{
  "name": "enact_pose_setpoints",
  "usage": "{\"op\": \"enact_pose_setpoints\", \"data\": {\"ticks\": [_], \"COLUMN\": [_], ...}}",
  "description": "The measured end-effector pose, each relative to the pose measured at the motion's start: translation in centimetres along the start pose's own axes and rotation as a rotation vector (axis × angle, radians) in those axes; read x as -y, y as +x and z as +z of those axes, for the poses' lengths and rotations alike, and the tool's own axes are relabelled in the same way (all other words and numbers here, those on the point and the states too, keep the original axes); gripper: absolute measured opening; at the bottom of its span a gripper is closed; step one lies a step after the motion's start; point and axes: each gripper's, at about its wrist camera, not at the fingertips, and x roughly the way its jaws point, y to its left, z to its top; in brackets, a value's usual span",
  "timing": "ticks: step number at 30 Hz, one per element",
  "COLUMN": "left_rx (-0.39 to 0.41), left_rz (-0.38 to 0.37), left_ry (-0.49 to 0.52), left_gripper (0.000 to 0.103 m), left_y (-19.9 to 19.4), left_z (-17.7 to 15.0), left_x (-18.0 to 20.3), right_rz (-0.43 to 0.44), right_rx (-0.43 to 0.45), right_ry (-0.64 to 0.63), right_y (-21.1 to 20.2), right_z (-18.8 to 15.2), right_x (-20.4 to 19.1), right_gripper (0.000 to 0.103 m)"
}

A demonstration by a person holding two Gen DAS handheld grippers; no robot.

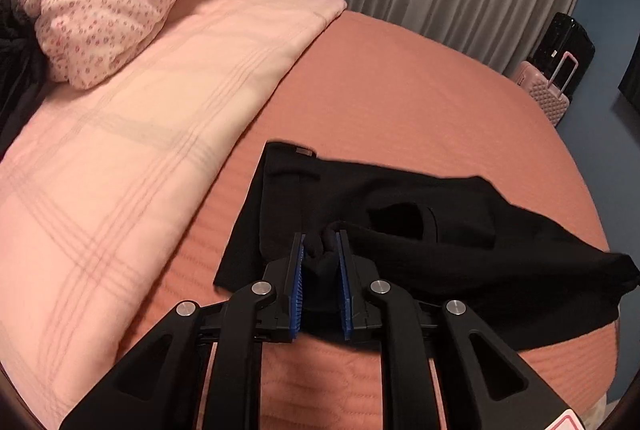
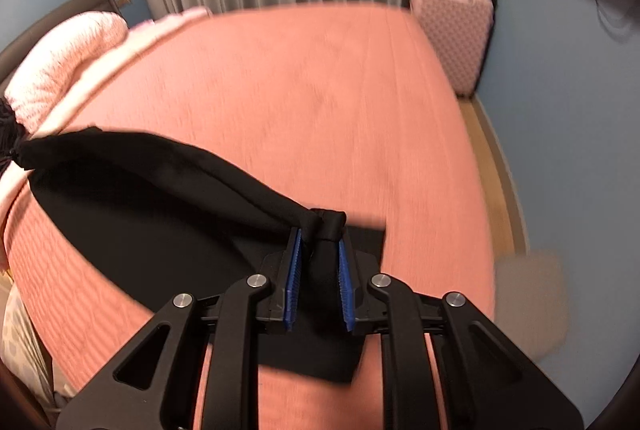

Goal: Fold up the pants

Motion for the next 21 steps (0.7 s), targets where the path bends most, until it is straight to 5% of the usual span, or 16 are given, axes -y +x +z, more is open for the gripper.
{"op": "enact_pose_setpoints", "data": {"ticks": [4, 8, 12, 16, 21], "left_rx": [-0.023, -0.006, -0.040, -0.025, 0.077], "left_rz": [0.050, 0.066, 0.136, 0.248, 0.258], "left_ry": [-0.055, -0.138, -0.056, -0.055, -0.200], "left_gripper": [0.029, 0.042, 0.047, 0.047, 0.046], "left_y": [2.5, 2.1, 0.9, -0.7, -4.4], "left_z": [-4.1, -4.8, -4.7, -4.8, -4.5], "left_x": [-1.8, -3.3, -3.0, -3.7, -3.9], "right_rz": [-0.024, -0.081, -0.119, -0.154, -0.007], "right_rx": [-0.116, -0.168, -0.146, -0.068, 0.040], "right_ry": [0.058, 0.106, 0.170, 0.238, 0.326], "right_y": [2.6, 2.6, -0.9, -4.1, -3.6], "right_z": [-4.2, -7.0, -9.2, -10.3, -5.6], "right_x": [1.0, 2.0, 4.0, 5.4, 5.2], "right_gripper": [0.017, 0.021, 0.022, 0.056, 0.078]}}
